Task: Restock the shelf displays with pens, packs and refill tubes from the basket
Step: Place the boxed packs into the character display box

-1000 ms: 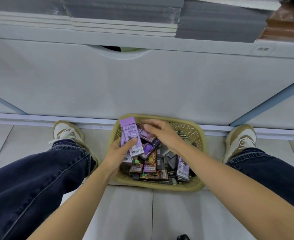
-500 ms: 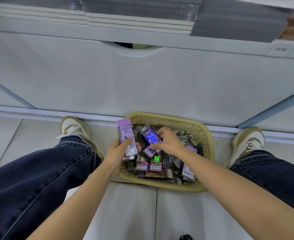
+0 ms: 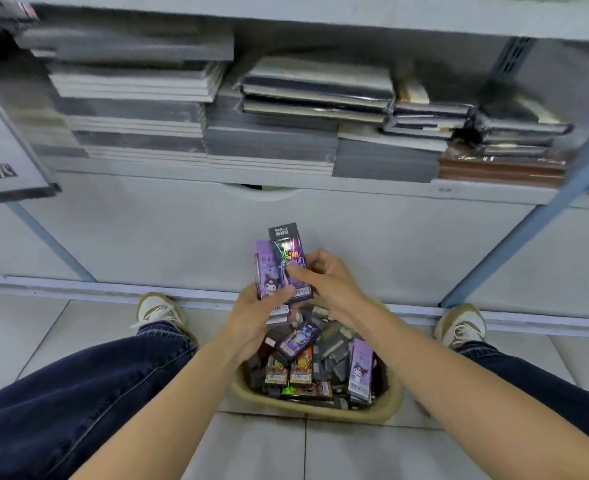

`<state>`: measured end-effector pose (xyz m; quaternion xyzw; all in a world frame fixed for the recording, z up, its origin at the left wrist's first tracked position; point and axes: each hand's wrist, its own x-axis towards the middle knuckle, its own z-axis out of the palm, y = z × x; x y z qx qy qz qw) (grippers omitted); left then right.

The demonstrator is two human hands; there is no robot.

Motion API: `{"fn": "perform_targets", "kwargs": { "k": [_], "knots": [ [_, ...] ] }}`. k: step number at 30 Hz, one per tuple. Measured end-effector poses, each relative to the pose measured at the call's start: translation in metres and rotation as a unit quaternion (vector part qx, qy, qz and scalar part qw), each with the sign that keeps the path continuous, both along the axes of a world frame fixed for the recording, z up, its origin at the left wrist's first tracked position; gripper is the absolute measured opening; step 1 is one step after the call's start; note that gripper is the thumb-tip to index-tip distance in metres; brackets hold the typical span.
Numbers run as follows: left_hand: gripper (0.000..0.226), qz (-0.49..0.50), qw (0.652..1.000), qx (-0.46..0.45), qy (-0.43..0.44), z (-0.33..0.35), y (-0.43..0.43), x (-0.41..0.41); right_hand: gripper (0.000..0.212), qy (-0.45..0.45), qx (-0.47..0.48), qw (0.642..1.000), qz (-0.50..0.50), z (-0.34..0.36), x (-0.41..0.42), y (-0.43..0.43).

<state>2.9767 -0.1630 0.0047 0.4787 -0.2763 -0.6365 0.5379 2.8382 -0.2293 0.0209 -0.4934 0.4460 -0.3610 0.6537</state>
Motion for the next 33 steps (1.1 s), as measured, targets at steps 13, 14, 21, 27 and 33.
{"fn": "perform_targets", "kwargs": {
  "k": [13,14,21,27,33],
  "knots": [
    [0.016,-0.026,0.959,-0.190,-0.210,0.202,-0.011,0.055,0.019,-0.034,-0.305,0.952,-0.001,0.225,0.029,-0.010],
    [0.018,-0.003,0.958,-0.198,-0.207,0.217,-0.013,0.062,0.018,-0.044,-0.312,0.949,0.000,0.240,0.032,-0.011],
    [0.015,0.165,0.941,-0.262,-0.138,0.300,-0.020,0.124,0.017,-0.109,-0.378,0.919,-0.027,0.327,0.071,-0.031],
    [0.028,0.199,0.915,-0.314,-0.157,0.330,-0.042,0.179,0.022,-0.105,-0.442,0.889,-0.047,0.375,0.129,-0.072],
    [0.043,0.166,0.908,-0.322,-0.208,0.327,-0.066,0.214,0.015,-0.008,-0.450,0.893,-0.013,0.377,0.178,-0.113]
  ]
}}
